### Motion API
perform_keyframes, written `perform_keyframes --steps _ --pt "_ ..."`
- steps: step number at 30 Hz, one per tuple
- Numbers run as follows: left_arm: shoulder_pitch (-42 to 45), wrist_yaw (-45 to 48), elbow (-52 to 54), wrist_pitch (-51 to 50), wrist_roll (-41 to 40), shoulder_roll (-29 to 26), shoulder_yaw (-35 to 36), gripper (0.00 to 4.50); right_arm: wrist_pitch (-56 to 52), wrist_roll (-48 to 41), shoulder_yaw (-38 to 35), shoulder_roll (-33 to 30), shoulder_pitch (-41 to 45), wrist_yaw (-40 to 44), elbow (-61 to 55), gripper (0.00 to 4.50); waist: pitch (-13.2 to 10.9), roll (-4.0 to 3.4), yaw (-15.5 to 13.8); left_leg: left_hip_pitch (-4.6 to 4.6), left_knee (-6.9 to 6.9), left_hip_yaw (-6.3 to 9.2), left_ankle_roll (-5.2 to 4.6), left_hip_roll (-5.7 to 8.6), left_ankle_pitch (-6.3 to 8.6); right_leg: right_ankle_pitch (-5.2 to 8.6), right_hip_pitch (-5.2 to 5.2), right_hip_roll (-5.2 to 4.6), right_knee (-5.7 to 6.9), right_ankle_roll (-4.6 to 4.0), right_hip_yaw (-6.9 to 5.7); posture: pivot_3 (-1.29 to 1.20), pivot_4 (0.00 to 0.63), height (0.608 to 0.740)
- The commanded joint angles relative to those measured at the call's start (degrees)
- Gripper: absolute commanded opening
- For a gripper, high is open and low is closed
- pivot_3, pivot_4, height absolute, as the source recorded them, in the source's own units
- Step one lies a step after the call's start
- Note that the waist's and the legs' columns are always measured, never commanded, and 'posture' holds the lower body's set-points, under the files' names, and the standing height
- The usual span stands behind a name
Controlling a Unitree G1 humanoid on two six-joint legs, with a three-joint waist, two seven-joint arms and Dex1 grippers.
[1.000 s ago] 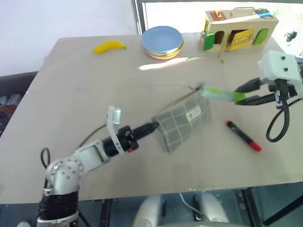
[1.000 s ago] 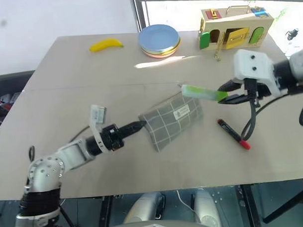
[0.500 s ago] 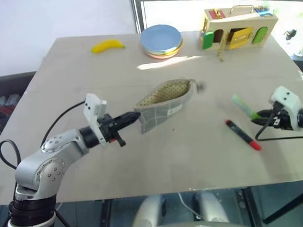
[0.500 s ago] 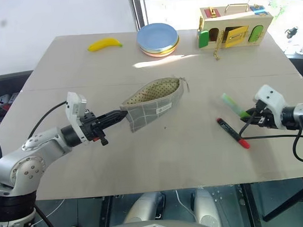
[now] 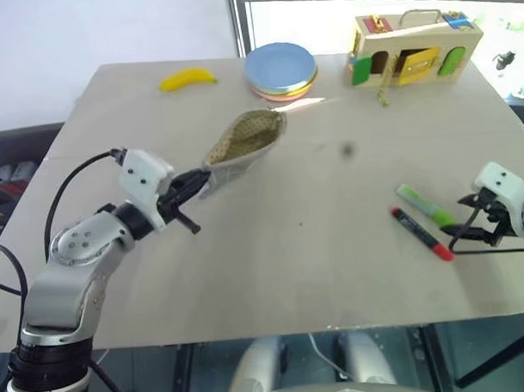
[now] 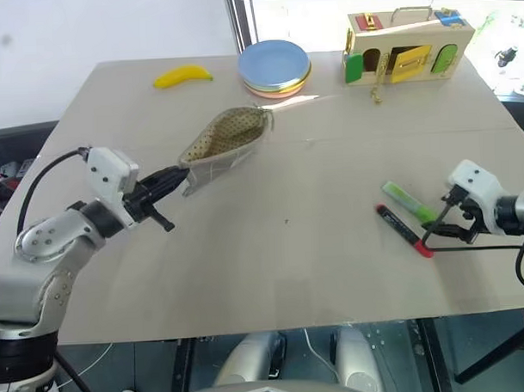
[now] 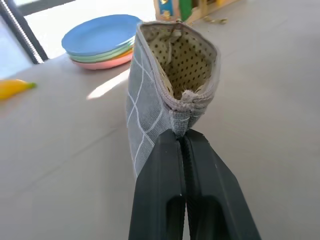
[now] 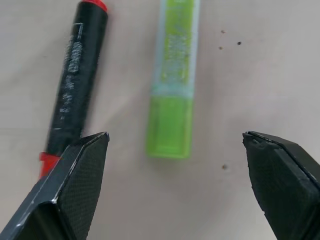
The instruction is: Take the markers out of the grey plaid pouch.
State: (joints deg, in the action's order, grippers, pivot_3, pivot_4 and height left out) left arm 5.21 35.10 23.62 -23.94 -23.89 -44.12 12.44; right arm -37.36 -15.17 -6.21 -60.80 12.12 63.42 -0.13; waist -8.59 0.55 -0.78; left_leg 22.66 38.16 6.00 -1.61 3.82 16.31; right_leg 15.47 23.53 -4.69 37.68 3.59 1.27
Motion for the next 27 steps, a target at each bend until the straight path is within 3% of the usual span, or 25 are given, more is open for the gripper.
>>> perform_keyframes --steps 1,5,6,10,16,20,27 --pt "-3.56 1.79 -0.82 4.76 6.95 -2.50 -2.27 0.30 -3.42 -5.06 -5.96 -0.08 -2.66 0.81 -4.22 4.47 0.00 -0.01 0.03 0.01 -0.01 0.00 0.00 0.00 0.00 0.00 0.01 0.00 -0.01 0.00 0.01 0.00 0.150 0.740" --pt "-2.44 -2.70 -7.27 10.24 15.15 -3.50 -0.94 1.54 -5.94 -10.06 -12.42 -1.31 -6.17 3.12 -5.85 4.50 0.00 0.00 -0.04 -0.01 0.03 0.01 0.00 -0.01 0.00 0.00 0.00 0.01 0.08 0.00 -0.01 0.00 0.150 0.740" --pt "-2.28 -3.16 -8.19 10.65 15.33 -3.17 -0.10 2.06 -6.30 -11.52 -14.60 -1.04 -7.05 3.75 -6.15 4.50 -0.01 0.00 -0.19 -0.02 0.06 0.01 0.00 -0.02 0.00 0.00 -0.01 0.02 0.11 0.00 -0.01 0.00 0.150 0.740" --pt "-6.93 -1.75 -6.12 9.42 12.80 -1.17 2.25 2.06 -6.67 -15.26 -20.54 0.96 -15.13 5.94 -9.61 4.50 0.01 0.02 -0.09 -0.01 0.07 0.01 -0.03 -0.01 0.02 0.00 -0.03 0.00 0.08 0.01 -0.01 0.00 0.150 0.740" --pt "-24.05 1.43 6.92 -2.54 -4.47 6.86 11.19 2.06 -0.55 -19.70 -29.30 11.51 -30.94 7.70 -15.38 4.50 0.10 0.14 0.01 -0.05 0.07 -0.02 -0.16 -0.06 0.12 0.00 -0.12 -0.02 -0.04 0.02 0.02 0.00 0.150 0.740" --pt "-33.81 5.29 5.35 0.60 -3.85 8.20 14.08 2.06 6.70 -17.64 -30.72 14.05 -36.80 10.18 -10.00 4.50 0.06 0.05 -0.06 -0.27 0.09 -0.12 -0.33 -0.05 0.22 -0.01 -0.27 -0.02 0.06 0.02 0.11 0.00 0.150 0.740" --pt "-39.86 8.53 4.12 4.18 -2.55 8.55 15.38 2.06 20.18 -18.07 -31.92 16.70 -35.09 13.65 -1.35 4.50 -0.03 -0.02 -0.01 -1.60 0.03 -0.13 -0.33 -0.12 0.44 0.18 -1.82 -0.08 -0.30 -0.17 0.05 0.00 0.150 0.740"
